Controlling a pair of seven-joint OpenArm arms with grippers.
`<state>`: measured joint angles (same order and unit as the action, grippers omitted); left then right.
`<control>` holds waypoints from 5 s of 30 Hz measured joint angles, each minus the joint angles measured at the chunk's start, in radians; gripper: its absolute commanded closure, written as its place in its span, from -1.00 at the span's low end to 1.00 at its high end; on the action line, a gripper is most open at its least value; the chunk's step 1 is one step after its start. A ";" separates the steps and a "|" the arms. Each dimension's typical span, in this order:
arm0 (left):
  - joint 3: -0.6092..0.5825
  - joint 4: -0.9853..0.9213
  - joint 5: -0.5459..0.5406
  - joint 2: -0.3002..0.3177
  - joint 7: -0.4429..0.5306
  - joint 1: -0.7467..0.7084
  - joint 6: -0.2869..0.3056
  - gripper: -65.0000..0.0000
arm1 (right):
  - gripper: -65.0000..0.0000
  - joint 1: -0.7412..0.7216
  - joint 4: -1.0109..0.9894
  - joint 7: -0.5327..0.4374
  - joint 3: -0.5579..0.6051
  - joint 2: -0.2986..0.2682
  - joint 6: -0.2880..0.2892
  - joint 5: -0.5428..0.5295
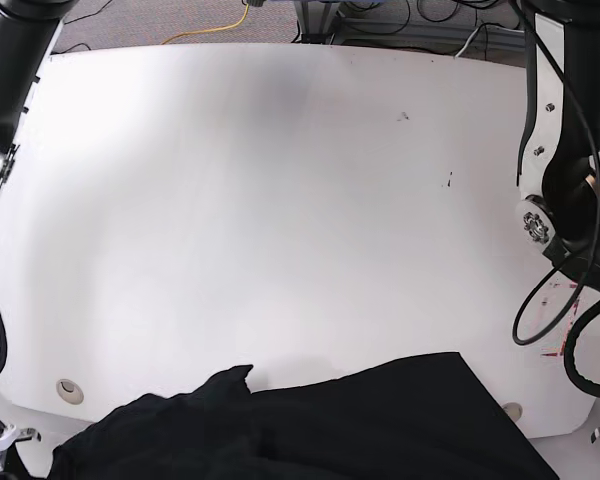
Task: Layout the t-shirt on the table in an organized manner, then fold the t-shirt properly
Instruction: 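Lift the black t-shirt with both grippers and swing it across the table, then lay the shirt down, pulling both grippers apart along its edge, then regrasp the shirt edge with the right gripper and hold it taut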
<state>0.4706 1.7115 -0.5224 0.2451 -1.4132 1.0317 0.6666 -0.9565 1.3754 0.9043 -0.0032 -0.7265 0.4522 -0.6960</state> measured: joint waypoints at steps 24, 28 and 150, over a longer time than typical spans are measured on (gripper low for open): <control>0.157 -0.002 -0.003 0.067 -0.008 -0.679 0.031 1.00 | 0.98 0.970 0.428 0.014 -0.455 0.234 0.001 -0.002; 0.162 -0.002 0.001 0.076 -0.007 -0.772 0.031 1.00 | 0.98 1.077 0.489 0.014 -0.460 0.287 -0.006 0.013; 0.214 0.092 0.141 0.002 0.037 -0.968 0.030 1.00 | -0.37 1.187 0.147 0.061 -0.297 0.556 -0.008 -0.407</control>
<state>0.6842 1.8030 -0.3817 0.2470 -1.3758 0.0639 0.6968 0.2306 1.5227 0.9653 -0.3000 -0.1707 0.4442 -1.1034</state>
